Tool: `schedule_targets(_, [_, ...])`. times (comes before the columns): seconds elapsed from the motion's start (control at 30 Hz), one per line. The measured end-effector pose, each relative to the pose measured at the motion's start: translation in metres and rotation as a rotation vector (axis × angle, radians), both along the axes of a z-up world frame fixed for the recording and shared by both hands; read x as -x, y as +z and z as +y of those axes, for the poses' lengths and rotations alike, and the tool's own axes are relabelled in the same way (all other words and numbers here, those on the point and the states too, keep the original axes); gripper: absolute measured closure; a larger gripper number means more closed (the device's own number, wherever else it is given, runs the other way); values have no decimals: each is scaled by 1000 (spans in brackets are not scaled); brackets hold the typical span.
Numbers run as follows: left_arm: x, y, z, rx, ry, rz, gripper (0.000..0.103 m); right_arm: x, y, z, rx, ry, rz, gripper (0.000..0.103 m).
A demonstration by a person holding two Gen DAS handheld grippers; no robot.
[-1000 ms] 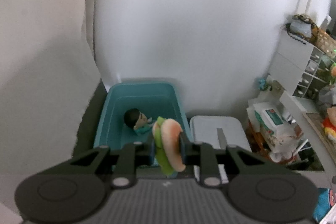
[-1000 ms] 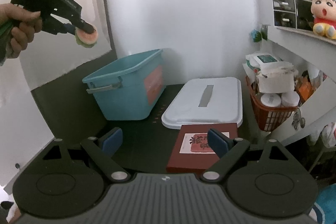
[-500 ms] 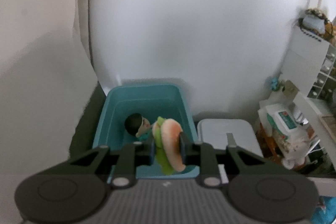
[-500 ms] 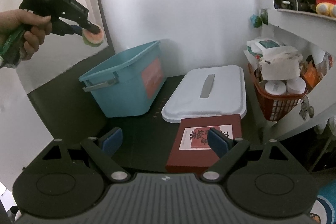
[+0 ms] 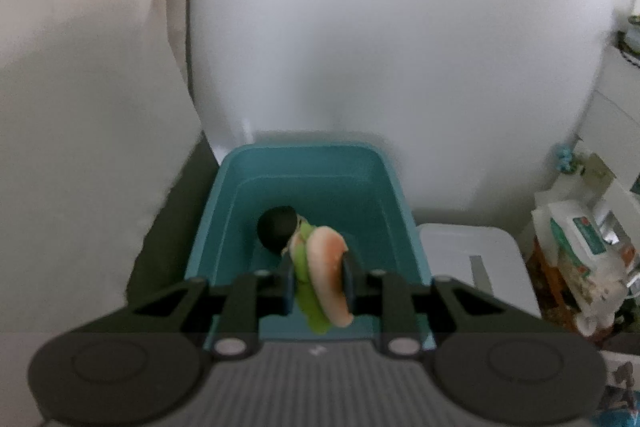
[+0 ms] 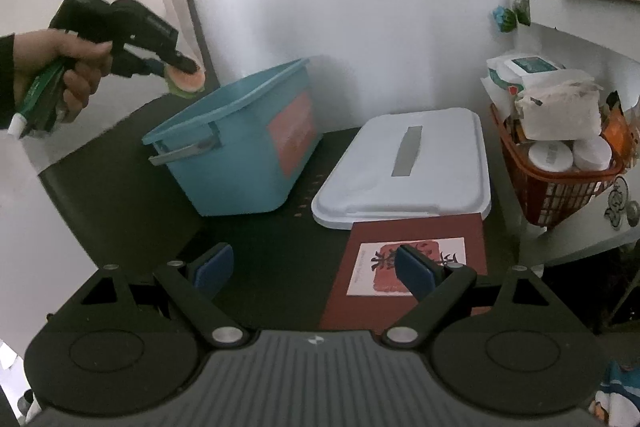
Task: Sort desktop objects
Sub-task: 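Lower the hamburger into the bin and open the left tool, then raise the left tool away from the teal bin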
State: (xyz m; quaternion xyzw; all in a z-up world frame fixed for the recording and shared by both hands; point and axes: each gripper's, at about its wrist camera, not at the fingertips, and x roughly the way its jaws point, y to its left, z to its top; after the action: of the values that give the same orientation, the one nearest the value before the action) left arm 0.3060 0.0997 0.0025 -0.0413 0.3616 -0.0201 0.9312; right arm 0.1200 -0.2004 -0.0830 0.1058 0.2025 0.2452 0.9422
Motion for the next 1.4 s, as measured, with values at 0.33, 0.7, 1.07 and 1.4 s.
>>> schedule_targets(0.33, [-20,-23,-6,-6,-12,43,76,-13,-4,3,-12,-4,27,12])
schedule_targets(0.7, [-29,-27,-8,3,-3,47,70,-21,-6,4,-13,3,42,12])
schedule_targets(1.07, [-14,-31,-12,-19,2,77,59,-17,-1,0,-27,12,30,12])
schedule_targets(1.4, [10,-28,-15,-44,8,74,57,-5,6,-2,-30,18,3,12])
